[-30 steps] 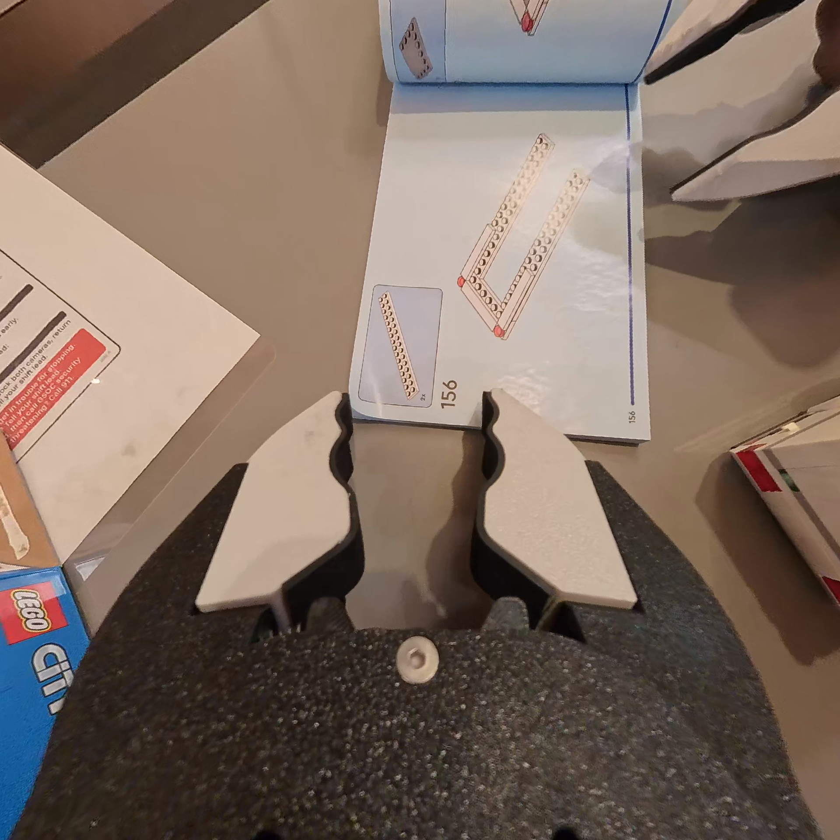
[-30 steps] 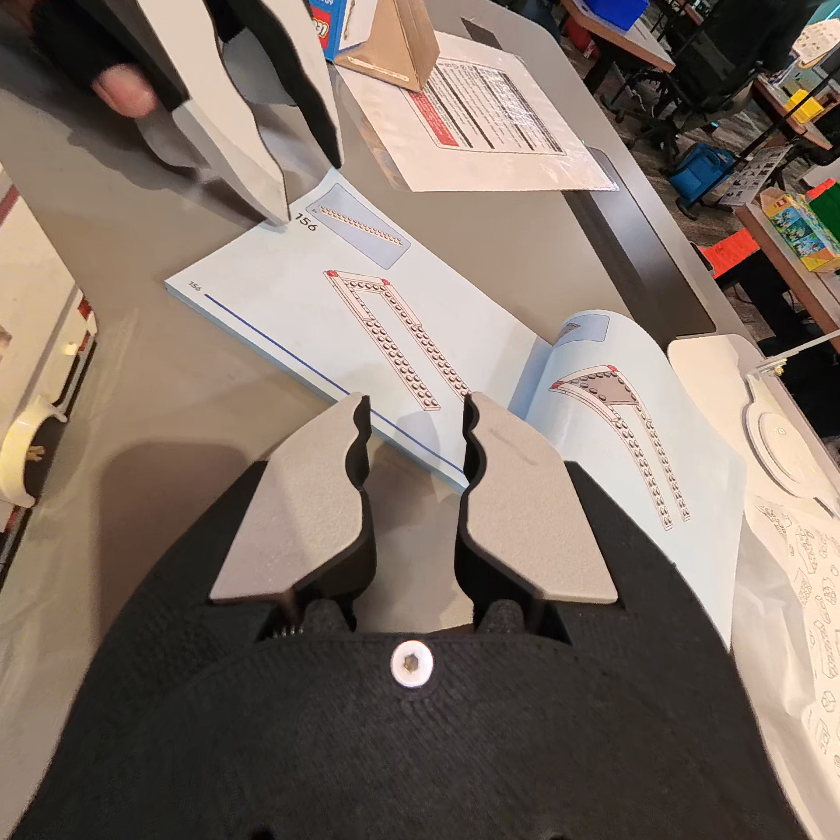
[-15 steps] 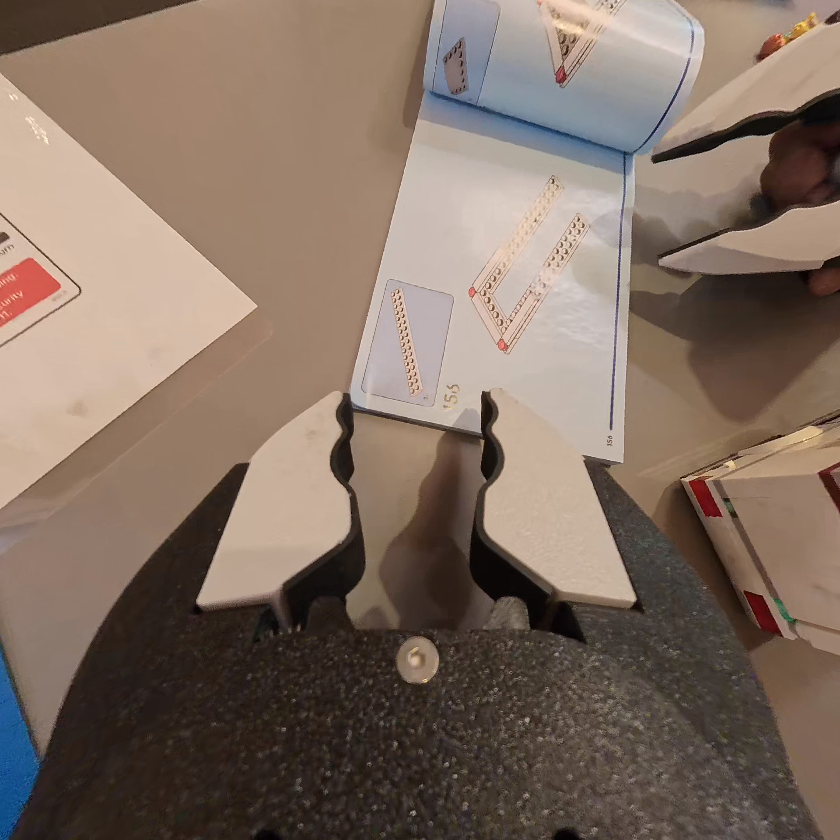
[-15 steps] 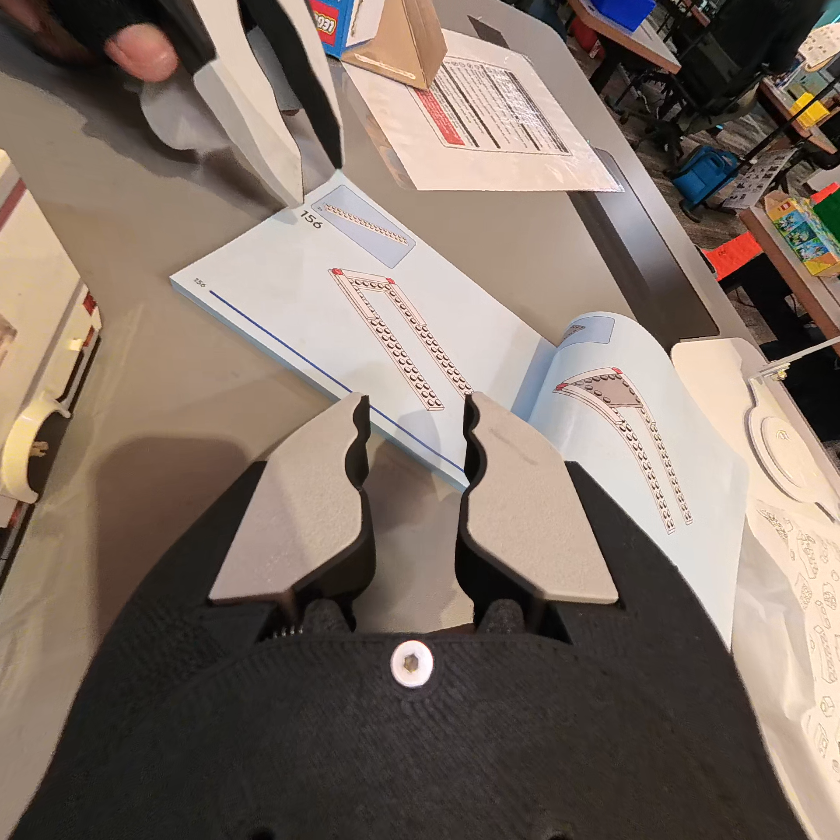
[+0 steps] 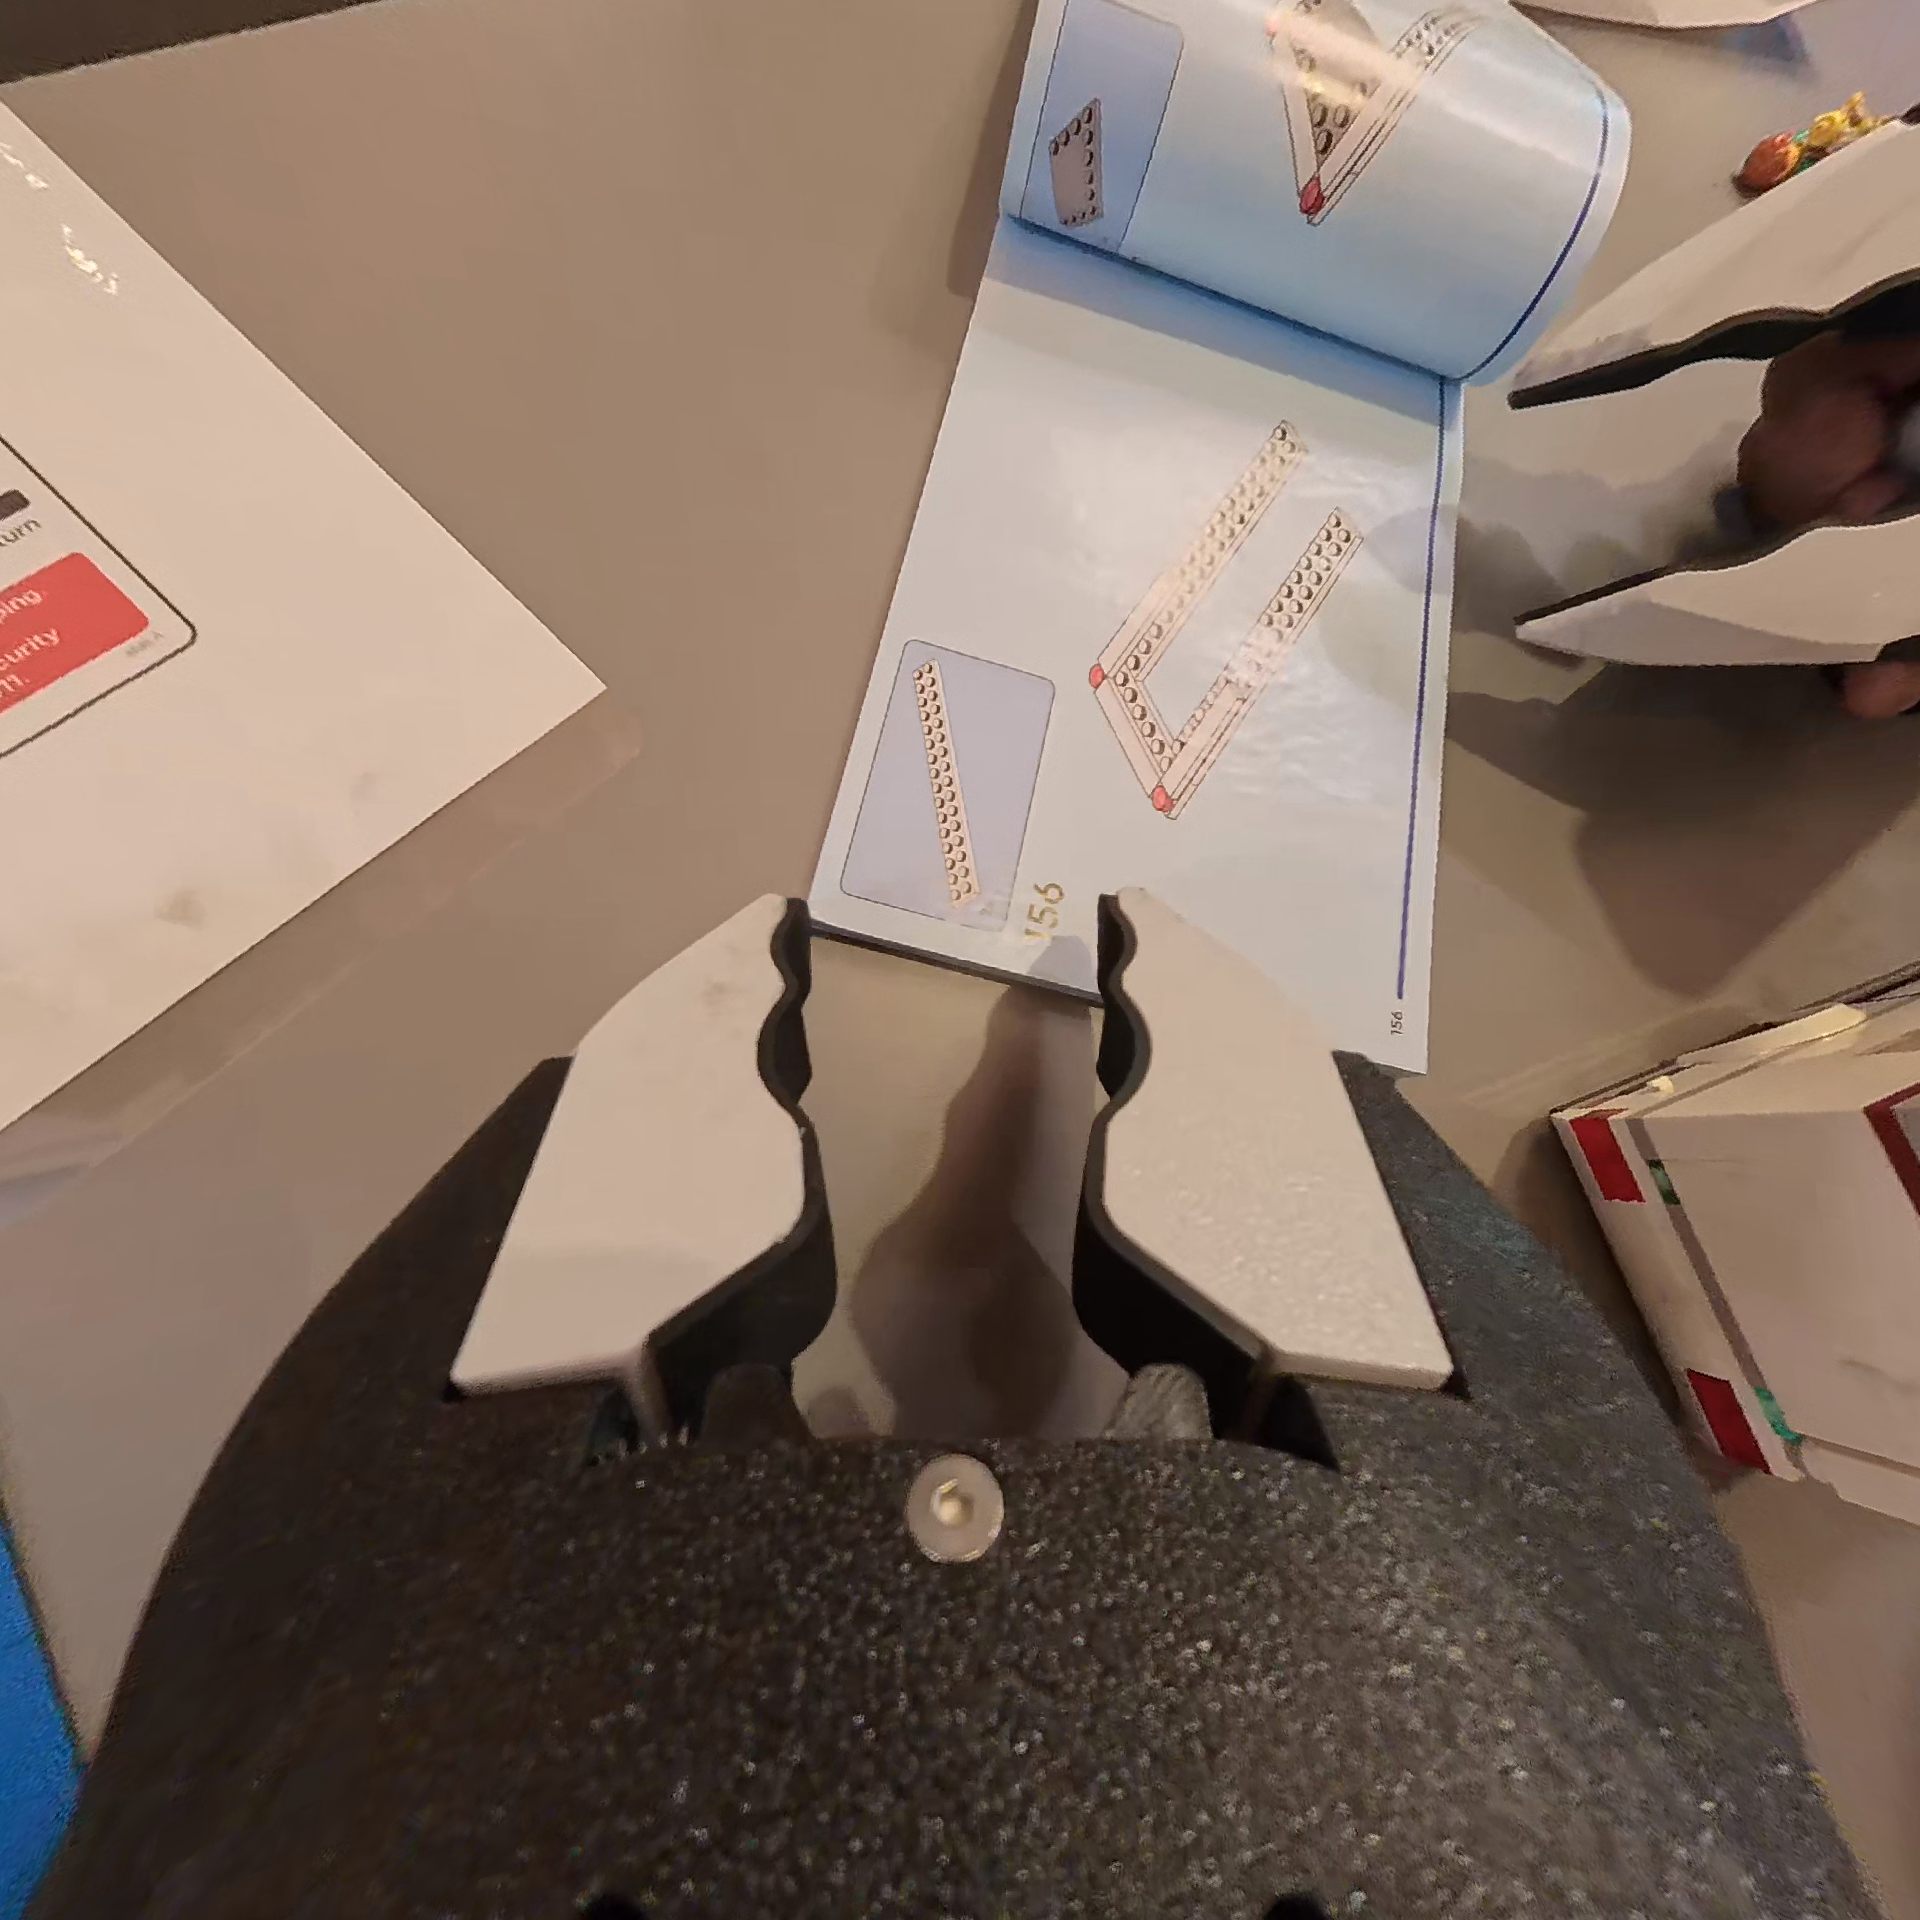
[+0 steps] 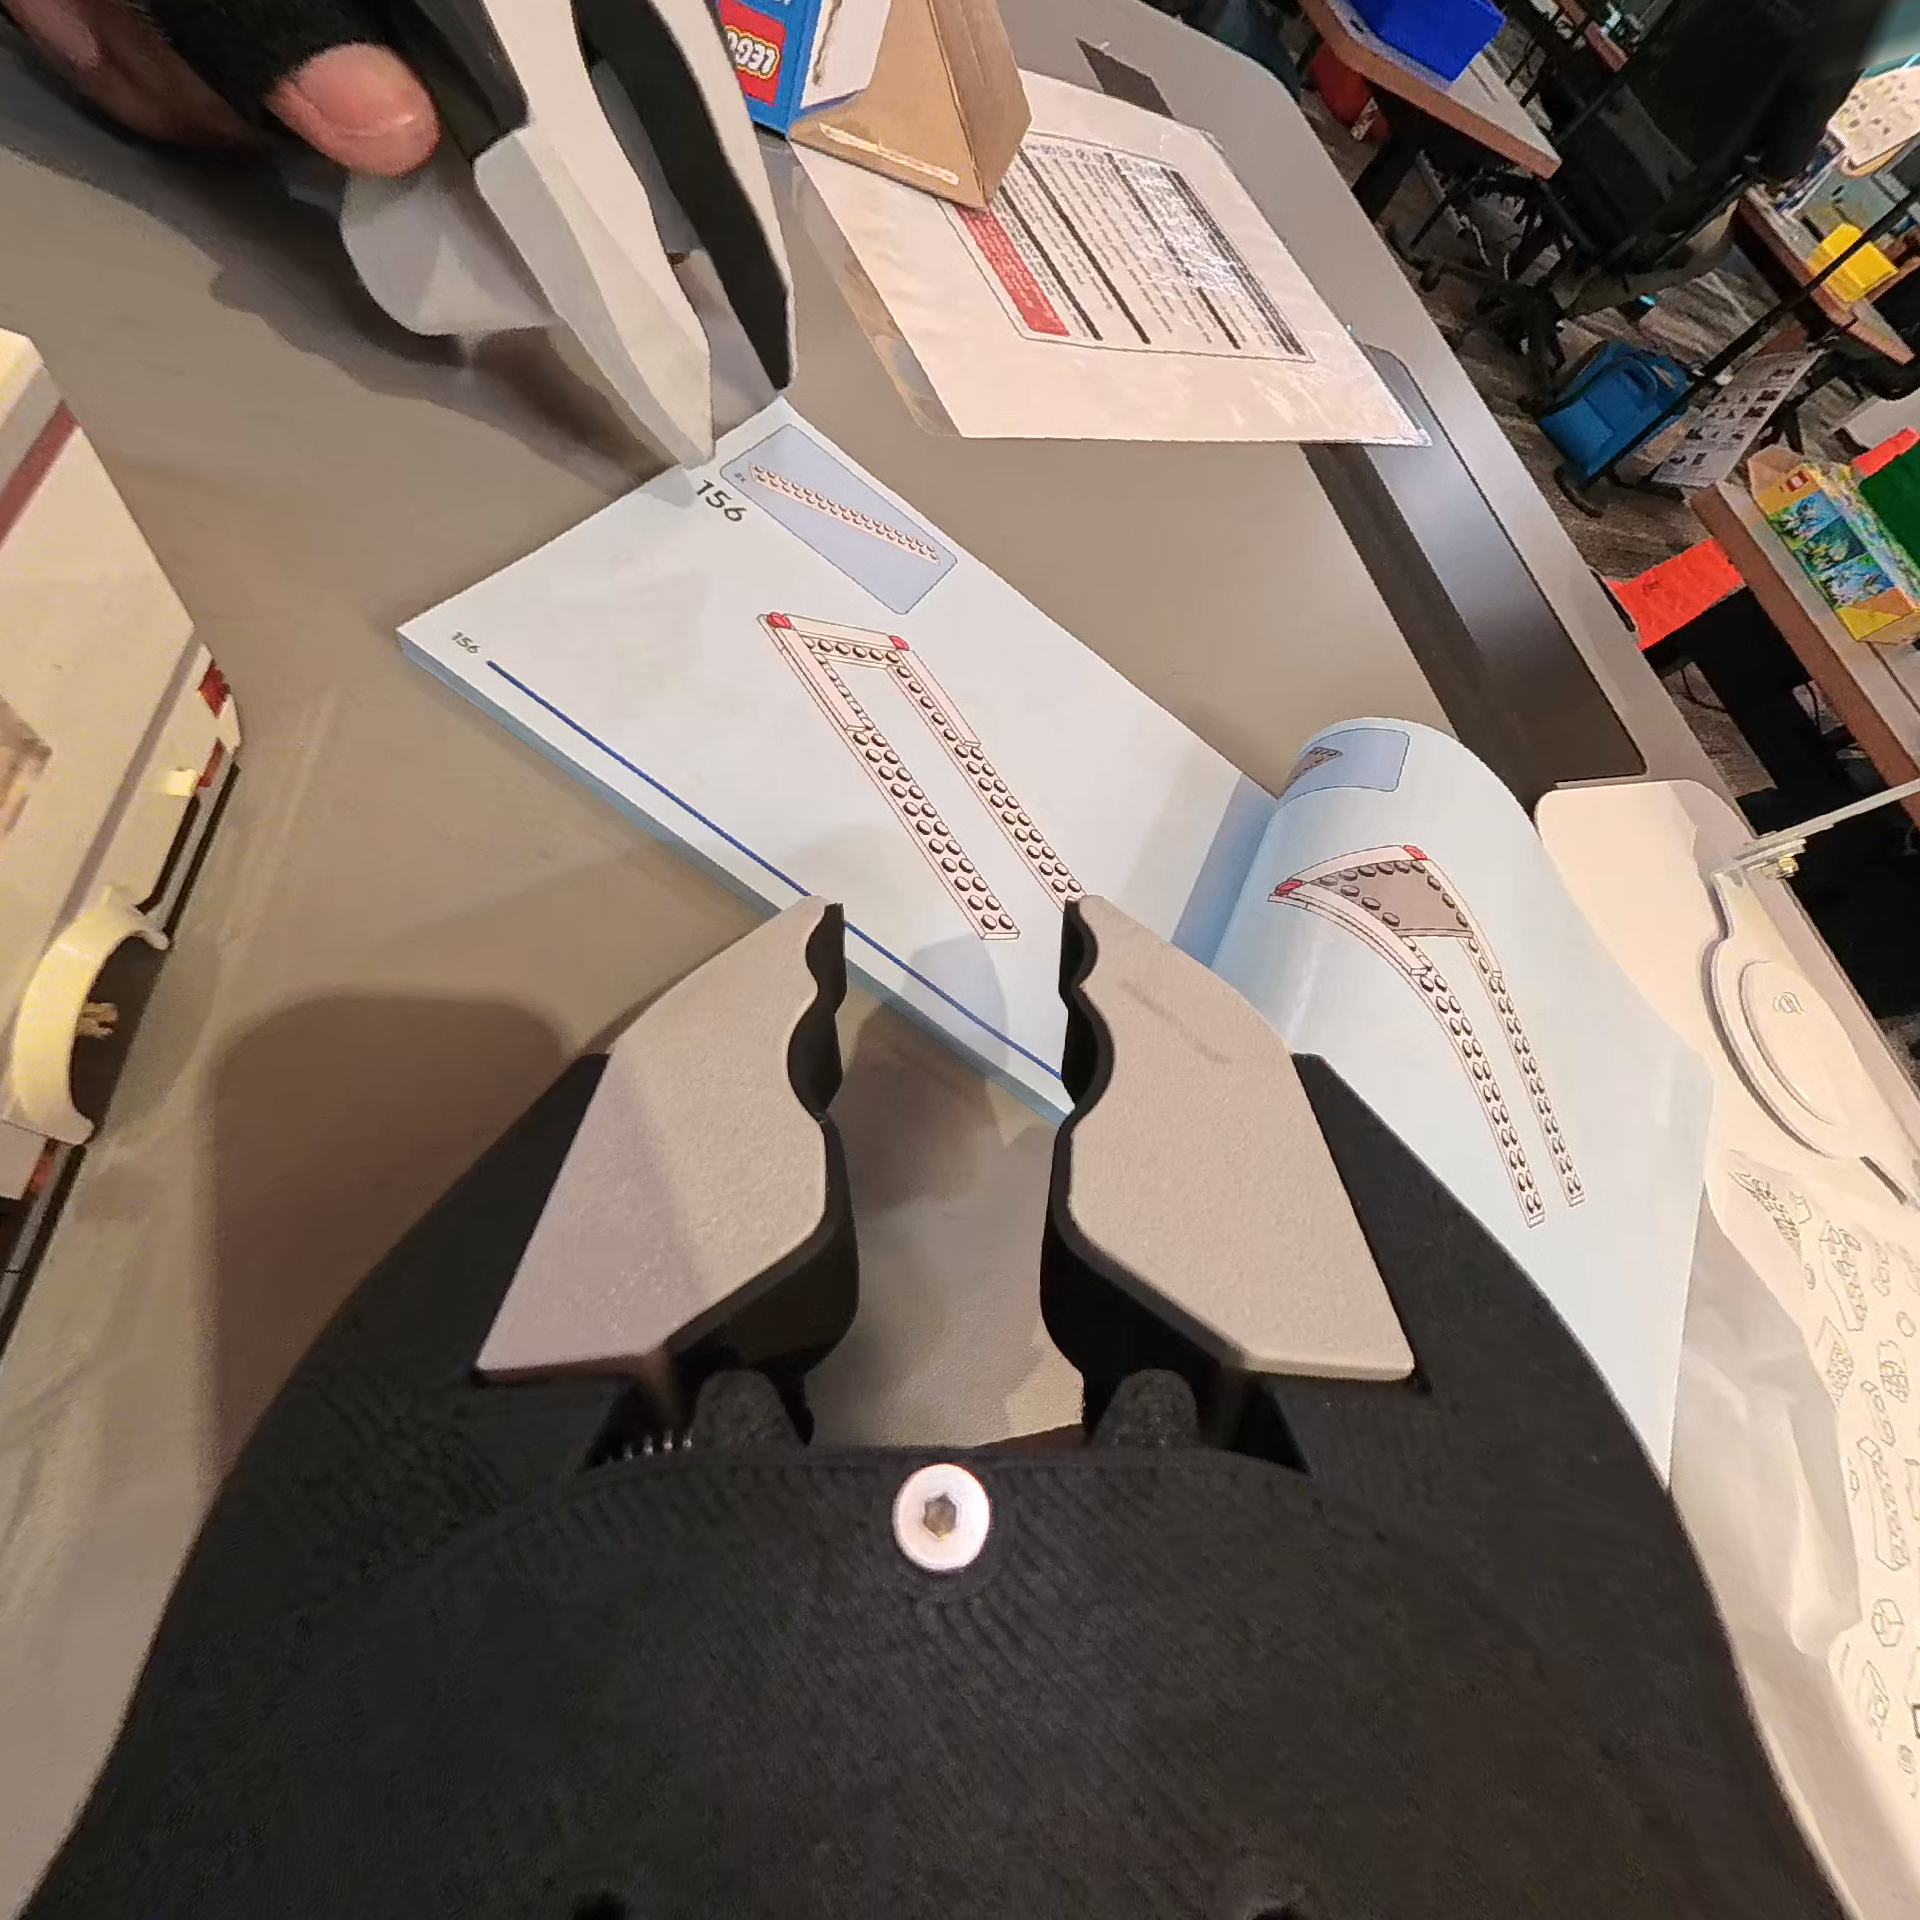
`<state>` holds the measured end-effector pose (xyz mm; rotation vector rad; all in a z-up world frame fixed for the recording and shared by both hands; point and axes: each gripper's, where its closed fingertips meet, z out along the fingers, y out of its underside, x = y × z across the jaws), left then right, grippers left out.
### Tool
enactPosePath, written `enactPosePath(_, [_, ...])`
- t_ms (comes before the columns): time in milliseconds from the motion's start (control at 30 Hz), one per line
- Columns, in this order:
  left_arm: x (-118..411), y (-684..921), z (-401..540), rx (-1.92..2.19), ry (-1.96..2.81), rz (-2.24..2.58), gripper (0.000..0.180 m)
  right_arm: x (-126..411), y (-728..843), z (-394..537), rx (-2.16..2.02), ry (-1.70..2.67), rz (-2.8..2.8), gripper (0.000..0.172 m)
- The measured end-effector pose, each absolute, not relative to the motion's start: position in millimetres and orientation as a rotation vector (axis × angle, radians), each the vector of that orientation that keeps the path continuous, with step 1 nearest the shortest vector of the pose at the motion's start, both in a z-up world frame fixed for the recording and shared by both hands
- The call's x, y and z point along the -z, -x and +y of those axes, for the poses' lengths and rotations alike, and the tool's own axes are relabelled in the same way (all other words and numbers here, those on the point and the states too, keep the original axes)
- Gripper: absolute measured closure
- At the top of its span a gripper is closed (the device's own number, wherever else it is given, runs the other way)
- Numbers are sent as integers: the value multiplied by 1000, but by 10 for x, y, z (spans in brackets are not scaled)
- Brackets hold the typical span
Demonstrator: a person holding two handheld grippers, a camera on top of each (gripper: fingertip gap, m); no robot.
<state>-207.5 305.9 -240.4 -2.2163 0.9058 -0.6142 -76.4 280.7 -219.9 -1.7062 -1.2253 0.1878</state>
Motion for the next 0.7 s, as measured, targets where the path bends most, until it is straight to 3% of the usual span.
enactPosePath(700, [2451,2031,3061,532,2198,970,119,2209,768,2804,-181,1708,-1232,132])
